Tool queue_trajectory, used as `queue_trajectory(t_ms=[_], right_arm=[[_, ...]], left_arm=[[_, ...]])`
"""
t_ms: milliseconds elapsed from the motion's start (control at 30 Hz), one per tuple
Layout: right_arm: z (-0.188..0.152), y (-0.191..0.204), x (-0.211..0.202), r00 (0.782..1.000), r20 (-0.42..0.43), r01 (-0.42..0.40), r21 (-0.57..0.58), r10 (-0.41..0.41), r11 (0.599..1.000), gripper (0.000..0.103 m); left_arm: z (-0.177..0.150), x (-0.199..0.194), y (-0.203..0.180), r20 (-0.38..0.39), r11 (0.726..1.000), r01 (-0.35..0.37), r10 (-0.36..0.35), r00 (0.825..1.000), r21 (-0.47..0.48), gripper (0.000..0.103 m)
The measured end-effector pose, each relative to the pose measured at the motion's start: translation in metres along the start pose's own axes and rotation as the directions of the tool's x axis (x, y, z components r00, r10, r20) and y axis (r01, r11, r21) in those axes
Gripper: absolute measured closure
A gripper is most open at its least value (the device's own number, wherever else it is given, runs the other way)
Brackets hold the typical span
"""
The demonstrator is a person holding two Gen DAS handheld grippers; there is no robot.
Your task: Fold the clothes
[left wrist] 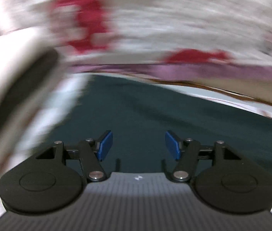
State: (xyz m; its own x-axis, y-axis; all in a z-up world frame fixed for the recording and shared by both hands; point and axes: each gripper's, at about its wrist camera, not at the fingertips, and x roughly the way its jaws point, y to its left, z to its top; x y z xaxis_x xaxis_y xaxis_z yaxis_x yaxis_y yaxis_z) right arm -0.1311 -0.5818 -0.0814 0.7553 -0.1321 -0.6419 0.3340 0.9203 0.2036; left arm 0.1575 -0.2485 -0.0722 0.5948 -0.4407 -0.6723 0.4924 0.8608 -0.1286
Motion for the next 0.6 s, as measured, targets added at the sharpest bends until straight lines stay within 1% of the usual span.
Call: queue_trajectory(t_ms=[33, 67, 100, 133, 167, 200, 233, 267, 300, 367, 467, 567, 600], right_arm=[[0.001, 0.008, 0.016, 1.000, -0.023, 0.007, 0.004, -0.007, 1.000, 0.044], [0.002, 0.016, 0.032, 0.999, -0.046, 0.014, 0.008, -0.014, 1.000, 0.044], [0.003, 0.025, 0.047, 0.997, -0.069, 0.022, 0.012, -0.021, 1.000, 0.042], [0.004, 0.033, 0.063, 0.995, -0.092, 0.029, 0.016, -0.027, 0.999, 0.043], [0.005, 0.041, 0.079, 0.993, -0.115, 0.037, 0.020, -0.034, 0.999, 0.043], [0.005, 0.049, 0.095, 0.990, -0.138, 0.044, 0.023, -0.040, 0.999, 0.042], [0.006, 0.057, 0.110, 0.986, -0.161, 0.052, 0.027, -0.047, 0.998, 0.042], [0.007, 0.065, 0.124, 0.984, -0.168, 0.067, 0.015, -0.064, 0.998, 0.043], [0.005, 0.070, 0.129, 0.986, -0.124, 0.104, -0.036, -0.108, 0.994, 0.042], [0.008, 0.068, 0.135, 0.987, -0.096, 0.122, -0.047, -0.126, 0.991, 0.040], [0.025, 0.046, 0.142, 0.989, -0.104, 0.106, 0.022, -0.103, 0.994, 0.042], [0.045, 0.018, 0.152, 0.989, -0.140, 0.053, 0.072, -0.042, 0.996, 0.044], [0.051, 0.009, 0.153, 0.988, -0.152, 0.021, 0.080, -0.008, 0.997, 0.044]], left_arm=[[0.002, 0.007, -0.021, 0.002, 0.995, 0.083, -0.083, 0.997, 0.048, 0.043], [0.001, 0.014, -0.040, 0.003, 0.981, 0.162, -0.163, 0.987, 0.104, 0.043], [-0.002, 0.019, -0.059, 0.002, 0.957, 0.234, -0.238, 0.971, 0.170, 0.043], [-0.004, 0.025, -0.077, -0.004, 0.923, 0.304, -0.312, 0.950, 0.235, 0.041], [-0.007, 0.034, -0.091, -0.031, 0.901, 0.335, -0.340, 0.940, 0.276, 0.041], [-0.009, 0.046, -0.103, -0.078, 0.900, 0.326, -0.317, 0.945, 0.290, 0.041], [-0.012, 0.052, -0.108, -0.104, 0.898, 0.321, -0.304, 0.947, 0.299, 0.041], [-0.014, 0.052, -0.108, -0.110, 0.897, 0.322, -0.303, 0.947, 0.303, 0.041], [-0.017, 0.053, -0.107, -0.115, 0.896, 0.323, -0.302, 0.946, 0.306, 0.040], [-0.022, 0.053, -0.106, -0.126, 0.893, 0.325, -0.300, 0.946, 0.313, 0.040], [-0.030, 0.053, -0.104, -0.142, 0.888, 0.327, -0.296, 0.944, 0.323, 0.040], [-0.037, 0.053, -0.102, -0.158, 0.883, 0.330, -0.292, 0.943, 0.334, 0.040], [-0.039, 0.053, -0.102, -0.160, 0.883, 0.330, -0.292, 0.943, 0.335, 0.040]])
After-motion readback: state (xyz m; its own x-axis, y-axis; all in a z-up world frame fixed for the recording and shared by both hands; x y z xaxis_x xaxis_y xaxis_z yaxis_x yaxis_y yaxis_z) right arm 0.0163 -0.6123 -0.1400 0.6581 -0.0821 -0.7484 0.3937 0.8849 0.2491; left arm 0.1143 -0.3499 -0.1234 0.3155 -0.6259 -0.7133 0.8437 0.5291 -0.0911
